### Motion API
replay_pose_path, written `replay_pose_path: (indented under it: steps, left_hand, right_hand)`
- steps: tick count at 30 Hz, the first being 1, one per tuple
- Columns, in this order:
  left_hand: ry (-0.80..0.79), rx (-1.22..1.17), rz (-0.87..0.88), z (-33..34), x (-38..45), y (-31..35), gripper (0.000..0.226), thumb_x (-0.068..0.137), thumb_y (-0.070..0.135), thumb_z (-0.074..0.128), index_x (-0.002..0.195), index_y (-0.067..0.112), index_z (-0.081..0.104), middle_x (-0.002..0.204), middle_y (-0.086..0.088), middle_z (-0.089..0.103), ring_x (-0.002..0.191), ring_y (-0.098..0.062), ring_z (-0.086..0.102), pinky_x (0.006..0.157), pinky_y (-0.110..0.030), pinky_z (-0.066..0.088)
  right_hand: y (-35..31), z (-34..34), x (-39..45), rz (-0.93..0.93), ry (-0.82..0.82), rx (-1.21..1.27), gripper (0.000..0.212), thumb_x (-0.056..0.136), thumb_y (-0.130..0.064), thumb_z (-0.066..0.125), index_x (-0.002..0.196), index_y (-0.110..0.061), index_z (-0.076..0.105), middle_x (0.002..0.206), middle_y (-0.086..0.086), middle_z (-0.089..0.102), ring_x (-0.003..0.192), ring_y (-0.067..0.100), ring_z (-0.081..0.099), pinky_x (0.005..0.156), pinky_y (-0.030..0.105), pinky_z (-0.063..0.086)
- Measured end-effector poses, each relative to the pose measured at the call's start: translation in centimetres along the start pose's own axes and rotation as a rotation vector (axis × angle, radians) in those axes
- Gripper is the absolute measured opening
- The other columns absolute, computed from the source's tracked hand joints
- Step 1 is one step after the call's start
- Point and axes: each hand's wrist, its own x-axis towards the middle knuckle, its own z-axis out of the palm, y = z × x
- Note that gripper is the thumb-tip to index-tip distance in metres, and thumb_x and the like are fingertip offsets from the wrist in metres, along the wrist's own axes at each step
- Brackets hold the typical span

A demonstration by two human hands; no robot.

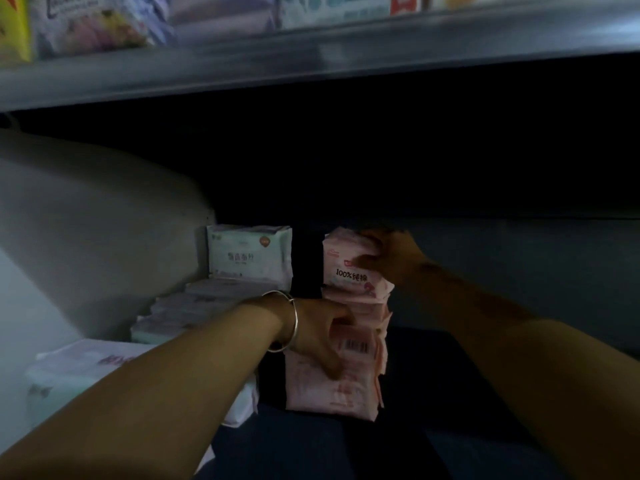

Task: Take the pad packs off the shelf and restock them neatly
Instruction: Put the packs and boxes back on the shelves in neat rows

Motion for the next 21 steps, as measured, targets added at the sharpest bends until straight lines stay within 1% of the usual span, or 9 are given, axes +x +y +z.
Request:
replay_pose_path:
  steps: [2, 4, 6, 8, 12, 15, 18, 20, 21]
  left_hand:
    - [0.005, -0.024, 0.023, 0.3, 0.3, -0.2, 0.069, 0.074, 0.029, 0.077, 0.134, 0.027, 0.042, 0.128, 0.007, 0.051, 0.114, -0.014, 0.053, 0.093, -0.028, 0.049]
    - [0.013, -0.042, 0.037, 0.4, 0.5, -0.3, 0.071, 0.073, 0.029, 0.078, 0.134, 0.028, 0.043, 0.128, 0.007, 0.052, 0.113, -0.013, 0.053, 0.095, -0.031, 0.049]
    - [0.011, -0.051, 0.042, 0.4, 0.7, -0.5, 0.070, 0.072, 0.030, 0.078, 0.133, 0.029, 0.045, 0.126, 0.006, 0.054, 0.111, -0.014, 0.055, 0.095, -0.033, 0.051]
    - [0.014, -0.058, 0.050, 0.3, 0.7, -0.6, 0.068, 0.072, 0.029, 0.078, 0.132, 0.028, 0.046, 0.125, 0.006, 0.056, 0.110, -0.013, 0.056, 0.094, -0.031, 0.051]
    - [0.022, -0.073, 0.058, 0.5, 0.7, -0.6, 0.068, 0.074, 0.028, 0.077, 0.134, 0.027, 0.045, 0.125, 0.006, 0.056, 0.111, -0.013, 0.056, 0.088, -0.023, 0.049]
    - [0.019, -0.095, 0.066, 0.5, 0.6, -0.6, 0.065, 0.075, 0.024, 0.077, 0.133, 0.024, 0.047, 0.124, 0.005, 0.058, 0.110, -0.014, 0.057, 0.087, -0.023, 0.049]
    - [0.016, -0.113, 0.065, 0.5, 0.5, -0.6, 0.065, 0.074, 0.023, 0.078, 0.132, 0.024, 0.048, 0.123, 0.004, 0.058, 0.109, -0.014, 0.058, 0.089, -0.026, 0.051]
    - [0.027, -0.113, 0.061, 0.6, 0.3, -0.5, 0.067, 0.073, 0.026, 0.078, 0.132, 0.026, 0.047, 0.124, 0.006, 0.057, 0.110, -0.013, 0.057, 0.091, -0.027, 0.050]
    - [0.039, -0.115, 0.063, 0.6, 0.2, -0.4, 0.069, 0.072, 0.028, 0.079, 0.133, 0.027, 0.046, 0.125, 0.006, 0.056, 0.110, -0.013, 0.056, 0.092, -0.027, 0.050]
  right_hand:
    - [0.7, 1.6, 0.7, -0.001, -0.002, -0.013, 0.059, 0.084, -0.034, 0.067, 0.138, -0.020, 0.047, 0.142, 0.008, 0.046, 0.131, 0.030, 0.040, 0.110, 0.038, 0.030]
    - [1.3, 3.0, 0.9, 0.023, 0.029, 0.013, 0.056, 0.084, -0.028, 0.069, 0.136, -0.019, 0.050, 0.142, 0.009, 0.046, 0.132, 0.030, 0.039, 0.111, 0.039, 0.031]
    - [1.7, 3.8, 1.2, 0.011, 0.027, -0.035, 0.065, 0.079, -0.025, 0.073, 0.138, -0.017, 0.046, 0.144, 0.008, 0.043, 0.135, 0.029, 0.035, 0.113, 0.038, 0.027]
    - [1.7, 4.1, 1.5, -0.004, 0.035, -0.063, 0.071, 0.076, -0.023, 0.076, 0.139, -0.017, 0.044, 0.145, 0.008, 0.041, 0.135, 0.029, 0.034, 0.113, 0.036, 0.027]
    - [1.7, 4.6, 2.1, -0.010, 0.064, -0.042, 0.071, 0.075, -0.017, 0.076, 0.139, -0.017, 0.045, 0.146, 0.008, 0.039, 0.136, 0.028, 0.032, 0.114, 0.034, 0.027]
    - [2.2, 4.9, 1.7, 0.005, 0.081, -0.024, 0.071, 0.078, -0.021, 0.073, 0.141, -0.024, 0.041, 0.149, 0.006, 0.034, 0.140, 0.028, 0.024, 0.115, 0.038, 0.026]
    - [2.5, 5.0, 1.5, 0.018, 0.023, -0.133, 0.071, 0.086, -0.029, 0.065, 0.147, -0.029, 0.028, 0.156, 0.001, 0.021, 0.145, 0.029, 0.008, 0.119, 0.039, 0.013]
    - [2.0, 4.4, 1.4, 0.008, -0.039, -0.192, 0.074, 0.089, -0.034, 0.059, 0.150, -0.030, 0.017, 0.159, 0.001, 0.003, 0.146, 0.030, -0.005, 0.120, 0.039, 0.003]
    - [1.6, 3.9, 1.0, 0.023, -0.052, -0.192, 0.076, 0.090, -0.037, 0.057, 0.150, -0.032, 0.011, 0.159, 0.000, -0.006, 0.146, 0.030, -0.011, 0.119, 0.042, 0.004]
